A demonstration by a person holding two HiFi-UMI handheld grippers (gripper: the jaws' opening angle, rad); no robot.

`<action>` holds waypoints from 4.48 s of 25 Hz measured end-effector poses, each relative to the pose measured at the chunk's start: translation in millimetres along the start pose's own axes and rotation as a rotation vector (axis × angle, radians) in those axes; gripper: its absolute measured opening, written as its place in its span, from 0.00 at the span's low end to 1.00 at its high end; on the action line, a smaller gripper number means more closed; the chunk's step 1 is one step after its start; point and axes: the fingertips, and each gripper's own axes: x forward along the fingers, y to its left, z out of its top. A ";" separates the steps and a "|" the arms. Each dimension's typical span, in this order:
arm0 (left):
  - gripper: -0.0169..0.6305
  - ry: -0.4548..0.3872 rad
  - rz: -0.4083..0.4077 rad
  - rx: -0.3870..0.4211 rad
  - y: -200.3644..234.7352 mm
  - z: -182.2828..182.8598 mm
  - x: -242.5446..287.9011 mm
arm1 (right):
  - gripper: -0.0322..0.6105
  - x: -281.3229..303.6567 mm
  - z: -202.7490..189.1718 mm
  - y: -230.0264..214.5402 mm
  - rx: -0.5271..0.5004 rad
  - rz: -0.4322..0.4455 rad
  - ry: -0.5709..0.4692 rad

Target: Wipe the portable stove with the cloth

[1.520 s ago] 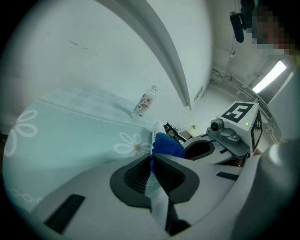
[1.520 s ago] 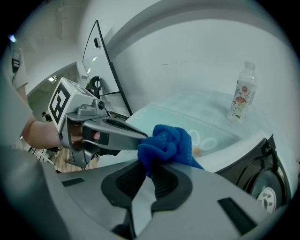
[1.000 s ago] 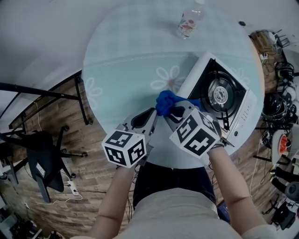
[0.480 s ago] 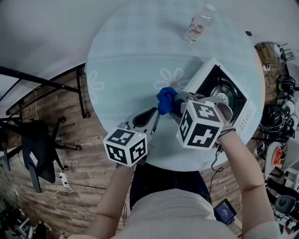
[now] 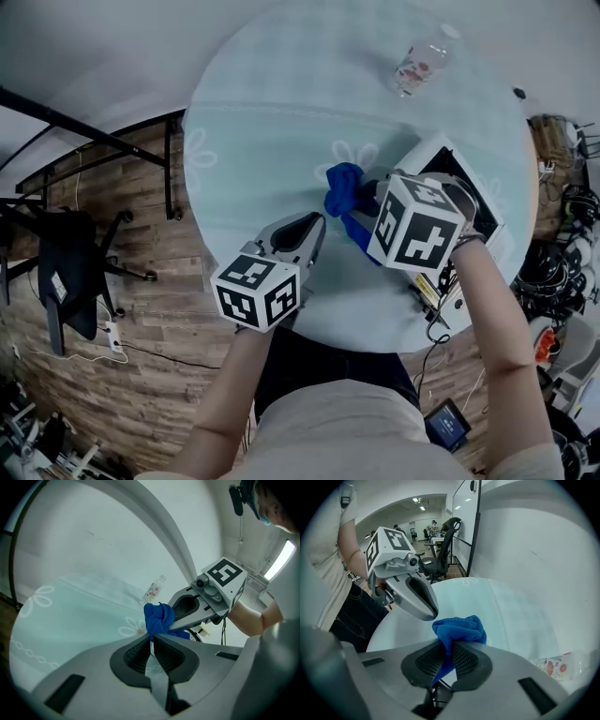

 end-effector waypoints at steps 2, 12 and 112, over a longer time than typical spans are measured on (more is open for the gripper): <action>0.09 -0.007 0.011 -0.007 -0.6 -0.7 0.8 | 0.13 -1.4 -1.5 -5.2 -0.009 0.007 -0.008; 0.09 -0.022 0.032 -0.007 -16.6 -3.6 14.0 | 0.13 -2.1 -18.1 -11.6 -0.040 0.075 -0.040; 0.09 0.053 -0.005 0.166 -56.5 31.7 102.8 | 0.12 -59.0 -184.1 -148.5 0.126 -0.166 0.093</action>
